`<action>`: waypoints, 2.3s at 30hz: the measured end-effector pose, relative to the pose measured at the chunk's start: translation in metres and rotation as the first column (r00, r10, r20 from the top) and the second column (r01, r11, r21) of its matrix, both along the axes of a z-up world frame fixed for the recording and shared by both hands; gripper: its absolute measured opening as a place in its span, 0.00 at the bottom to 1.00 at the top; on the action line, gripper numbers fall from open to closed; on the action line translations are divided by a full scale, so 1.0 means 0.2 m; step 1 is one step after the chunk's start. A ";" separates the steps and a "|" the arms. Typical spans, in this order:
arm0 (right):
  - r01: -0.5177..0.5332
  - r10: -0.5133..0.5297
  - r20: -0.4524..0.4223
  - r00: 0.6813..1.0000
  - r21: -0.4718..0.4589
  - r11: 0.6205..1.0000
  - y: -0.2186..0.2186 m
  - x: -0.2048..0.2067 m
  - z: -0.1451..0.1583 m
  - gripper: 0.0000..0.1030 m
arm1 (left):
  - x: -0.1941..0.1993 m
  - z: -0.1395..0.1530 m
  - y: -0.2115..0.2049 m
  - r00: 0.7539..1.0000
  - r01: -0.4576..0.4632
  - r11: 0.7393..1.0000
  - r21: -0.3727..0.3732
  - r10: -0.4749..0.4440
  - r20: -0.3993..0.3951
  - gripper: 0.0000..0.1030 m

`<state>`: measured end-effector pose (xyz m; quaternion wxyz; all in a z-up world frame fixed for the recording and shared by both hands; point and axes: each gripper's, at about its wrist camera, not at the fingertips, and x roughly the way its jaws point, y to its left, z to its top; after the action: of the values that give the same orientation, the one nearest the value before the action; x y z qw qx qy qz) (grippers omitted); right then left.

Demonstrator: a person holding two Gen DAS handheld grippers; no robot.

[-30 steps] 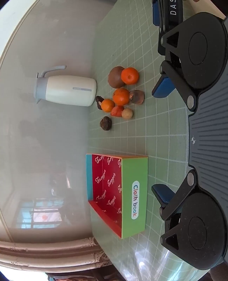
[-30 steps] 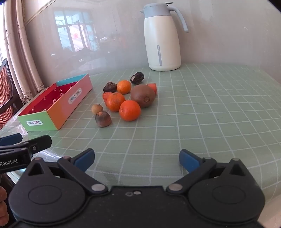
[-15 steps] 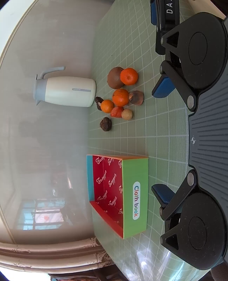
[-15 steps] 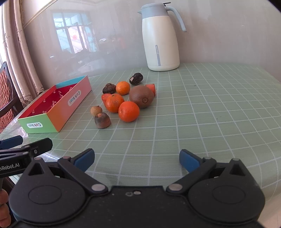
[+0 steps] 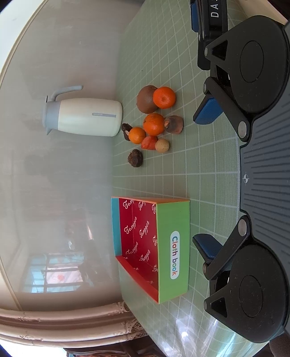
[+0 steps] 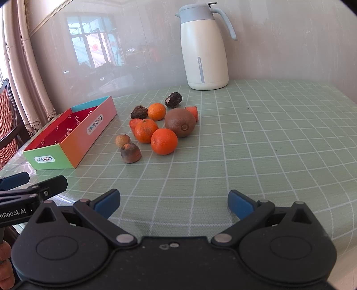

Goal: Organize fruits

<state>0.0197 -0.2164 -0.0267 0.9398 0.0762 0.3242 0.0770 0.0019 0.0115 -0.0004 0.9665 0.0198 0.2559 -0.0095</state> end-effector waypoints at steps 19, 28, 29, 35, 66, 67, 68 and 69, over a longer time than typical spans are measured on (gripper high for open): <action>0.000 0.000 -0.001 1.000 0.000 1.000 0.00 0.00 0.00 1.00 | 0.00 0.00 -0.01 1.000 0.003 1.000 0.004 -0.003 0.003 1.00; 0.000 0.000 -0.002 1.000 -0.001 1.000 0.00 0.00 0.00 1.00 | 0.00 0.00 -0.01 1.000 0.003 1.000 0.003 -0.003 0.003 1.00; 0.000 0.000 -0.002 1.000 -0.001 1.000 0.00 0.00 0.00 1.00 | 0.00 0.00 -0.01 1.000 0.002 1.000 0.004 -0.002 0.004 1.00; 0.003 -0.003 -0.001 1.000 0.003 1.000 0.00 0.00 0.00 1.00 | 0.00 0.00 -0.01 1.000 0.003 1.000 0.005 -0.003 0.005 1.00; 0.123 -0.132 0.068 0.989 0.114 0.986 -0.16 -0.05 0.07 1.00 | -0.02 0.01 -0.13 0.994 0.083 0.991 0.102 -0.090 0.063 1.00; 0.131 -0.140 0.072 0.988 0.116 0.985 -0.17 -0.05 0.07 1.00 | -0.02 0.01 -0.14 0.994 0.087 0.990 0.109 -0.094 0.062 1.00; 0.138 -0.148 0.077 0.986 0.120 0.983 -0.18 -0.05 0.08 1.00 | -0.02 0.01 -0.15 0.993 0.092 0.989 0.114 -0.099 0.059 1.00; 0.144 -0.154 0.080 0.985 0.121 0.982 -0.18 -0.05 0.08 1.00 | -0.02 0.01 -0.16 0.993 0.098 0.988 0.117 -0.105 0.055 1.00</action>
<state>0.0098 -0.2532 -0.0105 0.9505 0.1507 0.2702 0.0282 -0.0013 -0.0205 0.0013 0.9694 0.0882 0.2250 -0.0434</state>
